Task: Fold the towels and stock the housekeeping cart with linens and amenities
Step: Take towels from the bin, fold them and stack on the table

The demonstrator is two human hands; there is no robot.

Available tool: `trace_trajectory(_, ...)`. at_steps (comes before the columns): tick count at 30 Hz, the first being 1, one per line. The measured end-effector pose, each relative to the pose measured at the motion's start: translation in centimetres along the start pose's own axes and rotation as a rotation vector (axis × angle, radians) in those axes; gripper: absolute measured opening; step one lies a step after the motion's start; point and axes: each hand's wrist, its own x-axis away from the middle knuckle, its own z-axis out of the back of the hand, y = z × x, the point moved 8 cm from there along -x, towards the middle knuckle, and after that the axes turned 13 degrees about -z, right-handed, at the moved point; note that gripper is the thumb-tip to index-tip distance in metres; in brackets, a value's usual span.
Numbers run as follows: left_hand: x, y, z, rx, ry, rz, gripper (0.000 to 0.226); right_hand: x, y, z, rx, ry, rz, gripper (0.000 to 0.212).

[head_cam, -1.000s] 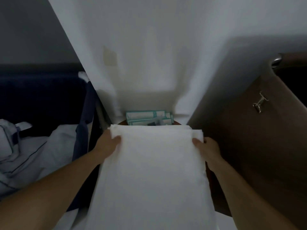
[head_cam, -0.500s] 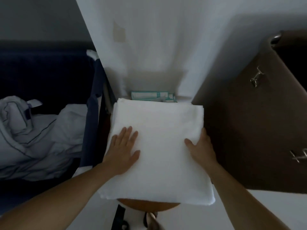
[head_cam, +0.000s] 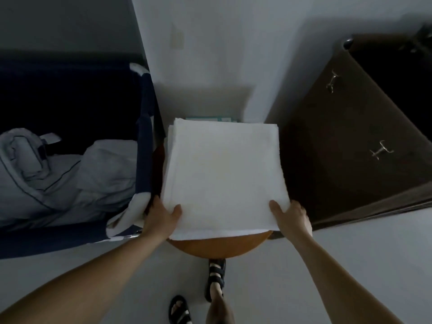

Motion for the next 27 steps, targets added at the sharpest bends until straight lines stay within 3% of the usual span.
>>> trace_trajectory(3,1.2,-1.0,-0.3,0.103,-0.020,0.144,0.060,0.1,0.8,0.3,-0.071,-0.067,-0.055,0.078)
trace_trajectory(12,2.3,-1.8,0.9,0.306,0.007,0.286,0.060,1.6,1.3,1.7,-0.210,-0.026,-0.057,0.058)
trace_trajectory(14,2.6,-2.1,1.0,0.359,0.013,0.286,0.057,1.5,2.2,1.7,-0.243,-0.046,-0.076,0.050)
trace_trajectory(20,3.2,-2.0,0.6,0.572,0.085,0.302,0.025,1.9,3.2,0.0,-0.534,-0.325,-0.182,0.029)
trace_trajectory(24,2.7,-1.5,1.5,0.511,0.169,0.186,0.018,0.9,2.4,1.8,-0.574,-0.218,-0.057,0.026)
trace_trajectory(27,2.7,-2.0,1.0,0.559,0.169,0.234,0.011,0.8,3.4,0.7,-0.652,-0.249,-0.107,0.023)
